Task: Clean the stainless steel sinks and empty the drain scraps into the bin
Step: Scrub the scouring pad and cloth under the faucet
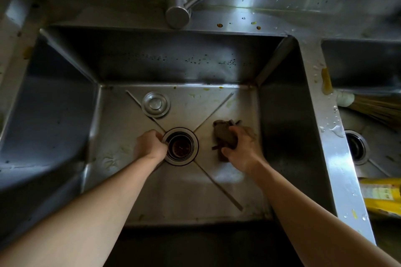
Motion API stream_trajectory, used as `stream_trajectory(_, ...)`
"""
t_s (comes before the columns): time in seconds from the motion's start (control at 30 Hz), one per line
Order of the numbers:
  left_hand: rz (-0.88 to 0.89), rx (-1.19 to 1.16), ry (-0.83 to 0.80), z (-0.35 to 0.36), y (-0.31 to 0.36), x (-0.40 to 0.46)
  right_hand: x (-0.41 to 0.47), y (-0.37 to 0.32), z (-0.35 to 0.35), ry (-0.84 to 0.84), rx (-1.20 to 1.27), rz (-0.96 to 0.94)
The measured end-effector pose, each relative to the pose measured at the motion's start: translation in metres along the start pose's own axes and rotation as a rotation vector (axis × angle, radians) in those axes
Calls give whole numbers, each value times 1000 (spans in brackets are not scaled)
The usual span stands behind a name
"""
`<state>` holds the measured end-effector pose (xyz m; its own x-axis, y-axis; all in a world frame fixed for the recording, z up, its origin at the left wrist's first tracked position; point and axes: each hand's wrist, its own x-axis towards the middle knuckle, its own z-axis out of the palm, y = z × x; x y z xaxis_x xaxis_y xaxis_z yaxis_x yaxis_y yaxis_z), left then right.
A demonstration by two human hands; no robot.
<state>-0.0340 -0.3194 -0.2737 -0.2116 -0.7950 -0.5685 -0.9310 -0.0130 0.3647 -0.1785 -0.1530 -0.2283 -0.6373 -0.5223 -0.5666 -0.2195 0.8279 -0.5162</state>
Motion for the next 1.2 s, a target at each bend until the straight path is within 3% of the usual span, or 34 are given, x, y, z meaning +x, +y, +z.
stream_trajectory(0.33,98,63,-34,6,2,0,27,20,29,-43,-317,-75)
stream_trajectory(0.57,114,117,-51,3,0,-3,41,20,32,27,-416,-87)
stream_trajectory(0.73,115,73,-56,-6,8,-10,38,31,30,34,-344,-121)
stream_trajectory(0.8,111,48,-49,-13,14,-17,47,51,36,183,-159,-107)
stream_trajectory(0.87,125,27,-49,-21,22,-26,41,56,30,168,-28,-78)
stream_trajectory(1.0,155,-9,-59,-38,37,-48,-18,-6,-17,77,-143,-181)
stream_trajectory(1.2,294,16,-80,-61,63,-87,-66,-41,-66,189,-95,-189)
